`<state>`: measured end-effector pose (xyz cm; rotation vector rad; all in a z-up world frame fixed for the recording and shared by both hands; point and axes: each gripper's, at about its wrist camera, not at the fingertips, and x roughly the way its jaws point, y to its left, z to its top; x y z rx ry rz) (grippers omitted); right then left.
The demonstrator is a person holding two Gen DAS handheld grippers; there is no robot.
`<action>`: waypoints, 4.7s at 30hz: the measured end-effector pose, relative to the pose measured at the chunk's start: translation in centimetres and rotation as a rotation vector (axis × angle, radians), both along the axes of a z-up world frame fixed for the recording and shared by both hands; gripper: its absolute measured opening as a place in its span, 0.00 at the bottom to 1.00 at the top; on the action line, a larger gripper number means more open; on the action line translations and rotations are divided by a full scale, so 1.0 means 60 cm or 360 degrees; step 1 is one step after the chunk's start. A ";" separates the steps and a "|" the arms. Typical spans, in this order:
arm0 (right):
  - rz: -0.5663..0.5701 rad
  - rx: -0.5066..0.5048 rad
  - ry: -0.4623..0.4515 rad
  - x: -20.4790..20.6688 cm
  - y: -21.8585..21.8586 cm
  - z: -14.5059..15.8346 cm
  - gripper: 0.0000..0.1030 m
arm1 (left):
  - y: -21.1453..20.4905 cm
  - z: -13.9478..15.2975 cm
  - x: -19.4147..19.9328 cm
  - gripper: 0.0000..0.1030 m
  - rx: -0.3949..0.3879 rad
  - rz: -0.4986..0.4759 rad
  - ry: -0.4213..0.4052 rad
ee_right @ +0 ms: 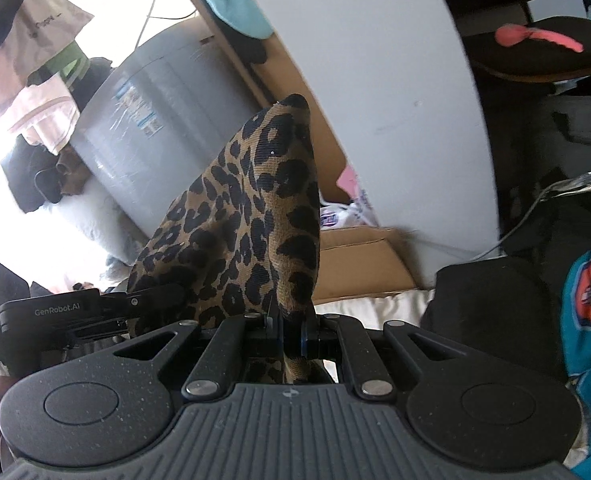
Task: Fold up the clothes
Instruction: 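Lift the folded shorts with both tools and carry them toward the clothes pile, then lower the folded shorts onto the dark clothes pile with both tools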
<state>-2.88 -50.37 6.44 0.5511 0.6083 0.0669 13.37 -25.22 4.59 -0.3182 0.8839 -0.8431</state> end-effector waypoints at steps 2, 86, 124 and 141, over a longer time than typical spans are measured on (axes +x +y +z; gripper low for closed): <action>-0.0014 -0.0017 0.0001 -0.004 -0.011 -0.001 0.06 | -0.012 -0.004 -0.006 0.24 -0.0012 -0.0015 0.0000; -0.0388 -0.0276 0.0488 0.277 -0.317 -0.581 0.06 | -0.289 -0.598 0.226 0.22 -0.0042 -0.0155 0.0464; -0.0341 -0.0337 0.0350 0.290 -0.261 -0.583 0.21 | -0.355 -0.516 0.210 0.27 0.0301 -0.0312 0.0047; -0.0206 -0.0324 0.0388 0.218 -0.247 -0.598 0.23 | -0.353 -0.507 0.140 0.17 0.0444 -0.0480 -0.0126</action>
